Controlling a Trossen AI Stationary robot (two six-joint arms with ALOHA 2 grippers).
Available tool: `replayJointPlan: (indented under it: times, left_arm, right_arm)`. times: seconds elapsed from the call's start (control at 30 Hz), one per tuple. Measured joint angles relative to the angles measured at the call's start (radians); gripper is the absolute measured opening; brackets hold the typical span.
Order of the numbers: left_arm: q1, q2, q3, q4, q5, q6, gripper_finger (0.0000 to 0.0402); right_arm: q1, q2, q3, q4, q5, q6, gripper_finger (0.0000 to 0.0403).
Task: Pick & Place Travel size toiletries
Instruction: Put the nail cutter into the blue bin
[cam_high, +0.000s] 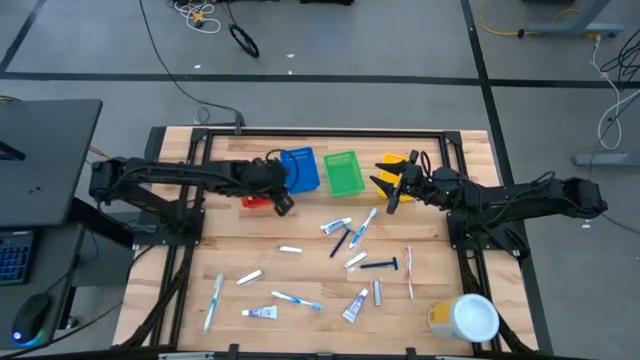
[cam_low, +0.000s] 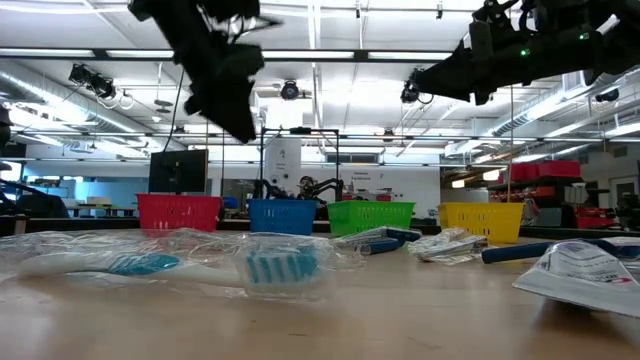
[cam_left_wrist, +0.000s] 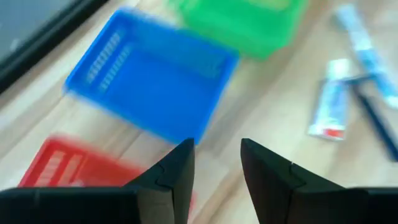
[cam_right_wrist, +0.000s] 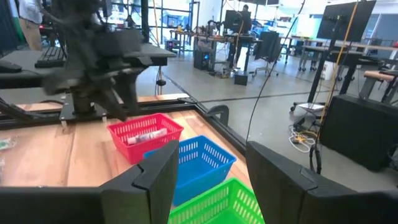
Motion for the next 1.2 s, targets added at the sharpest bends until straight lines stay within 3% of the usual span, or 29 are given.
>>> replayJointPlan:
  times: [0.2, 0.4, 0.67, 0.93, 1.2]
  left_arm:
    - [-0.102, 0.000, 0.002, 0.137, 0.015, 0.114, 0.0137]
    - [-0.189, 0.005, 0.002, 0.187, 0.021, 0.124, 0.0132]
    - [-0.294, 0.006, 0.001, 0.184, 0.020, 0.126, 0.0126]
    - [-0.407, 0.032, -0.001, 0.177, 0.017, 0.100, 0.0126]
    - [-0.495, 0.151, 0.000, 0.213, -0.049, 0.029, 0.0126]
  right_arm:
    - [0.000, 0.000, 0.000, 0.000, 0.000, -0.043, 0.0197]
    - [0.000, 0.000, 0.000, 0.006, 0.000, -0.048, 0.0197]
    - [0.000, 0.000, 0.000, 0.000, -0.005, 0.099, 0.0197]
    - [0.004, 0.004, 0.000, -0.117, -0.245, 0.181, 0.0197]
    - [0.057, 0.108, -0.002, -0.218, -0.264, 0.238, 0.0197]
